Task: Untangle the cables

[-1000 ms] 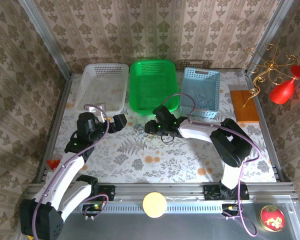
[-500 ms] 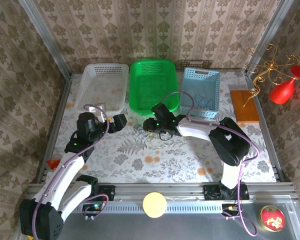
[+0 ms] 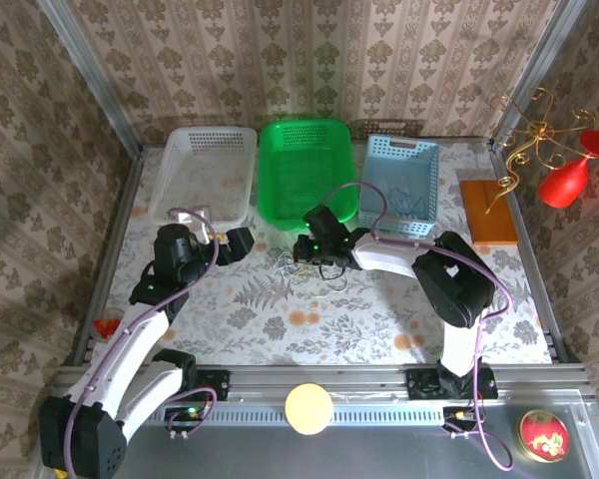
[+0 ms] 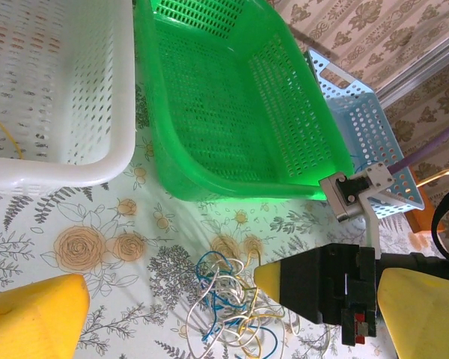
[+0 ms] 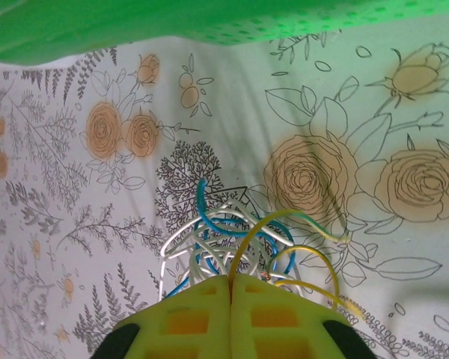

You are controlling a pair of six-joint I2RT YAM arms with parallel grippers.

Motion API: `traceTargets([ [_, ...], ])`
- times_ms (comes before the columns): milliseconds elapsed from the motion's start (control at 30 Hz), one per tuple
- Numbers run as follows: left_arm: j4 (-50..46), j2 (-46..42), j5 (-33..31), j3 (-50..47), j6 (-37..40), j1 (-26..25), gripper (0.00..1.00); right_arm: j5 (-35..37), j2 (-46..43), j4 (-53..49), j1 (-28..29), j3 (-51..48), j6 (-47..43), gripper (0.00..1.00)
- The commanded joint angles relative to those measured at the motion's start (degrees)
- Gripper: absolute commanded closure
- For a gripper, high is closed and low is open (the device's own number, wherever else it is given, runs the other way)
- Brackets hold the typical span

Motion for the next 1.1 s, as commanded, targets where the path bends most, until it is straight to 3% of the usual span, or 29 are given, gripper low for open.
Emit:
traceTargets([
  [0,2.0,0.3,0.7,-0.1,1.0,-0.2,0.0,0.7,-3.0,-1.4,-0.2,0.3,-1.3,1.0],
  [300,2.3,1.6,1.4,-1.6,2.3,-1.7,0.0,-5.8,-10.3,2.7,-0.2,-3.4,-2.0,1.0],
  [533,3.7,5.7,-1.6,-3.1,4.8,-6.2,0.0,-10.5,-11.6,7.4,-0.2,-5.0,-0.2,1.0],
  [767,7.8,10.9,-5.6,-5.8,7.9,-11.5,0.0,-10.7,-10.3,10.8,-0.5,-6.9,2.2,1.0],
  [1067,11.2,18.8,-8.4,-6.1,11.2,-14.7,0.0,-10.0,-7.4,13.4,-0.8,-8.7,3.7,0.95],
])
